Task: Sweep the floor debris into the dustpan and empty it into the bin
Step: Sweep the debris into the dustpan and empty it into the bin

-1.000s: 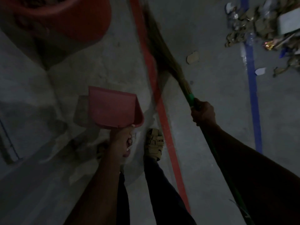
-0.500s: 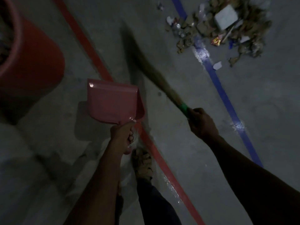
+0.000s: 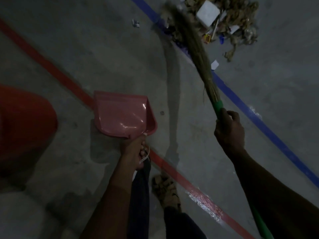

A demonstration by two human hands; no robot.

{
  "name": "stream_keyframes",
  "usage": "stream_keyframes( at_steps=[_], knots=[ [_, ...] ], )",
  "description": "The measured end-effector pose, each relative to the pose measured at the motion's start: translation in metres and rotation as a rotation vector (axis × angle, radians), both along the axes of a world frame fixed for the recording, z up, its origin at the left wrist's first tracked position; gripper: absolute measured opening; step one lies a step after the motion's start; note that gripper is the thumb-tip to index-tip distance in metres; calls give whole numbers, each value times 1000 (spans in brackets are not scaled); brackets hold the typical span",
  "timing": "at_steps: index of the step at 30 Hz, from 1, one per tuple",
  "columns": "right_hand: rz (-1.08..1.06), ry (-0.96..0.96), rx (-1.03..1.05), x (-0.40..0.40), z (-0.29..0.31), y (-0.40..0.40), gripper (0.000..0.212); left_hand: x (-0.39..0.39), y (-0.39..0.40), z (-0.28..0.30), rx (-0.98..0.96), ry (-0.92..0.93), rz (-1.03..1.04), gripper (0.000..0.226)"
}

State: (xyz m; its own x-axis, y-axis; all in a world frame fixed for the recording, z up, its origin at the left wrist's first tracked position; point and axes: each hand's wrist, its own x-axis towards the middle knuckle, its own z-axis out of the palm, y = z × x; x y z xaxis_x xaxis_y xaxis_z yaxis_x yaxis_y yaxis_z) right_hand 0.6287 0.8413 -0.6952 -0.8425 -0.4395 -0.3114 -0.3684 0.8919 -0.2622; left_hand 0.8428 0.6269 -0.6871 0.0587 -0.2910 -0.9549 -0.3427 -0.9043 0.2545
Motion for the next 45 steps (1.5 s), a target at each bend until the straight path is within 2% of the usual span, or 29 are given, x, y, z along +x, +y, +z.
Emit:
stream_keyframes(
  at_steps=[7,12,17,20,24,29,31,34,37,41,45],
  knots=[
    [24,-48,-84,6,5,-37,56,-21,-47,16,-14,20,-58,38],
    [175,-141,-67,0,-6,-109,52,-37,-96,38,-44,59,-65,40],
    [299,-238,18,-14,-20,-199,45,-39,-141,36,-114,30,-130,31],
    [289,-253,121,-21,-25,-249,39,-36,-158,28,-126,31,-149,28],
    [129,-256,125,-34,-36,-283,32,-25,-177,16,-163,2,-156,29],
    [-206,-310,53,-89,-48,-282,36,-26,-175,1,-160,-20,-167,30],
    [-273,-267,66,-115,-44,-282,35,-33,-171,-8,-148,-13,-169,31],
    [-236,-107,57,-134,-36,-282,34,-55,-165,-17,-136,4,-181,29],
    [-169,-20,-62,-132,-32,-272,36,-86,-165,-15,-138,12,-202,26],
    [-92,-125,-130,-123,-36,-233,42,-128,-176,-2,-126,-17,-303,35],
    [35,-237,98,-128,-44,-177,50,-169,-190,2,-163,-19,-349,38]
  ],
)
